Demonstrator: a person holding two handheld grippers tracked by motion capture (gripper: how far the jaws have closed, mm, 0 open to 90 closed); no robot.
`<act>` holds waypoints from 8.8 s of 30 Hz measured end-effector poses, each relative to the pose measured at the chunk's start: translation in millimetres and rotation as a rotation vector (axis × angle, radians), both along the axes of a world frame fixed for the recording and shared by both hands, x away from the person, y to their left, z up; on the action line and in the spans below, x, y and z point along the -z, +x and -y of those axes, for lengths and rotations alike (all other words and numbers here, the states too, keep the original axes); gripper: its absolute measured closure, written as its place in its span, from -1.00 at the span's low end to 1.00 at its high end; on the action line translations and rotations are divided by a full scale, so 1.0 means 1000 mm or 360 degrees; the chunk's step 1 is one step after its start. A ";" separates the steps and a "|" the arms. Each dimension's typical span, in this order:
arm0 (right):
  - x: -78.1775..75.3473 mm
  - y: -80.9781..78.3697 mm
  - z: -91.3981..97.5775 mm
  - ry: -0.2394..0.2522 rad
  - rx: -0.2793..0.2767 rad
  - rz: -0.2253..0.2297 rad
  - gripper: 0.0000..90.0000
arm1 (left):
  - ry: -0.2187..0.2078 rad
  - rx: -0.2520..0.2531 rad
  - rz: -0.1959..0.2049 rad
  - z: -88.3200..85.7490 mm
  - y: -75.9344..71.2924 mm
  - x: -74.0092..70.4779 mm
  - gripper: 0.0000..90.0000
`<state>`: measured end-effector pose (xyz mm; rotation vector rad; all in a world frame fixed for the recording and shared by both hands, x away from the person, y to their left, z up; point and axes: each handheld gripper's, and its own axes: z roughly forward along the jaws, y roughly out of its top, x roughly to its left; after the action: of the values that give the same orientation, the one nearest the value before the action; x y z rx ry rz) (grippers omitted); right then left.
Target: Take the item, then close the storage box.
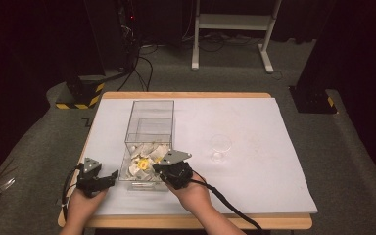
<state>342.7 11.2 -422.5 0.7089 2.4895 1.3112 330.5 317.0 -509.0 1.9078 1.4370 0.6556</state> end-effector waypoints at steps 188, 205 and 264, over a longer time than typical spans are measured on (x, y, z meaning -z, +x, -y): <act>-0.007 0.056 0.168 0.0045 0.0713 0.0053 0.14 | 0.0001 -0.0005 0.0001 0.001 0.000 0.000 -0.43; 0.011 0.034 0.180 0.0014 0.0782 0.0077 -0.32 | 0.0003 -0.0007 -0.0002 0.001 -0.001 0.000 -0.43; 0.082 0.004 0.207 -0.0227 0.0872 -0.0110 -0.40 | -0.0091 0.0154 0.0046 0.000 -0.015 -0.023 -0.59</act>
<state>346.6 -196.1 -504.4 1.2965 2.1732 0.9110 316.0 316.7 -485.9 1.9030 1.3228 0.5878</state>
